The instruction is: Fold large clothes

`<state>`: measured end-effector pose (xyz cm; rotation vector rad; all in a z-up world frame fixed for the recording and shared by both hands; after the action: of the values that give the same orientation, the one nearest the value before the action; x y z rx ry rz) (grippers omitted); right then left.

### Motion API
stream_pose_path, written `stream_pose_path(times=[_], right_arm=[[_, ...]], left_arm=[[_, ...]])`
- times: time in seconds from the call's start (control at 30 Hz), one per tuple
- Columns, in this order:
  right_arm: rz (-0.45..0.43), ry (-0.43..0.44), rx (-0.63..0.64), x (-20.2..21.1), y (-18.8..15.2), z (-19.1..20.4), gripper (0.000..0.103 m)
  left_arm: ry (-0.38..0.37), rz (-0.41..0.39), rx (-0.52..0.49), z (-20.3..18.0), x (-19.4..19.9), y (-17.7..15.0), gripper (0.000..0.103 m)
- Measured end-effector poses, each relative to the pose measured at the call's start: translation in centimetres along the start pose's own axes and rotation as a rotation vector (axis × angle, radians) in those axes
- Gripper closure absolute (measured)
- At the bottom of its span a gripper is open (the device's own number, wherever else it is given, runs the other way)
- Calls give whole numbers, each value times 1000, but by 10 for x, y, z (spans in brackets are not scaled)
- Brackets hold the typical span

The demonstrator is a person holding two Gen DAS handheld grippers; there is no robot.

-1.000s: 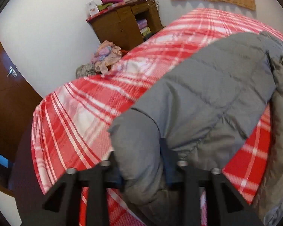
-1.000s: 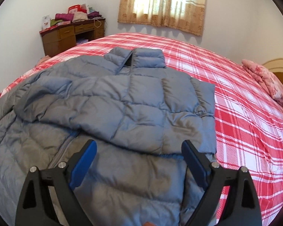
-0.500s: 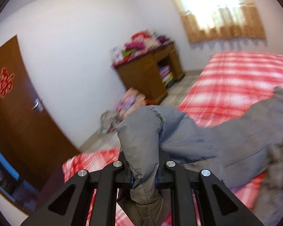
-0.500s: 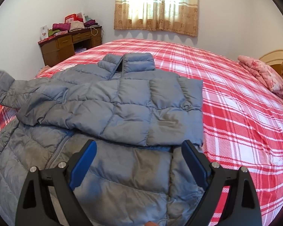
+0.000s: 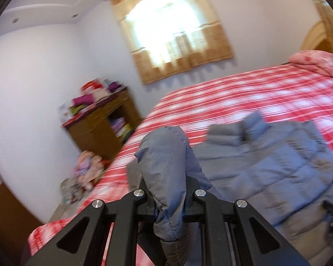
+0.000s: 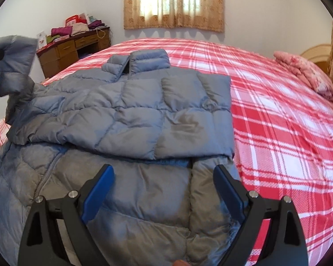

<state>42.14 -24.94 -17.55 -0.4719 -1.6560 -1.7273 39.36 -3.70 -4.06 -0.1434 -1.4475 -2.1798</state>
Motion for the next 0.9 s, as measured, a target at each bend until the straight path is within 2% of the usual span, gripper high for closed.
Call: stream_pose_path(times=[0.03,0.07,0.13,0.17,0.2,0.27,0.4,0.6,0.7,0.8,0.87,0.9], right_arm=[[7,0,-5,-2,-1,-1,10],[19,-6,-10,-4,-2,-1,10],[34,-13,-9,-8,-3,-1,10],[38,-16,-8,-9,-4,0,10],[41,-20,-7,-9,-5,0,10],[44,-22,-7,-10,-6,1,10],[53,-16,-20,-12,-8,-2,9],[59,-22,-21,-13,-8,-2,8],[54,6,-32,-10,-6,-3,7],[19,48,-65,8,4,-6,8],[-27,89,-96,26,16,-6,8],[-44,116,-116,34,26,-5,8]], left_arm=[[-27,-10,-16,-19,4,1,89],[-45,-13,-28,-29,4,2,84],[-98,1,-62,-59,7,0,59],[-112,-2,-64,-69,7,0,30],[-114,-24,-61,-75,12,-2,16],[-108,-83,-59,-84,27,-4,15],[-131,-122,-49,-82,38,-3,11],[-111,-128,76,-24,31,-9,7],[-40,-56,119,3,6,-29,6],[109,83,89,21,-32,-65,6],[185,202,103,35,-63,-96,6],[207,235,115,39,-72,-104,6]])
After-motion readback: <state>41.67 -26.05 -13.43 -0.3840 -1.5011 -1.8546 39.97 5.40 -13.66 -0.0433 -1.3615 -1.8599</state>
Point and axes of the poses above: each gripper's, at about its wrist camera, not at the fingertips, and x roughly against the way its jaws point, z to its left, y to its top, the point moved 1 cm from there along -x, roughly the way its jaws point, and after that the axes turned 9 degrees about y, right-handed, at the moved point
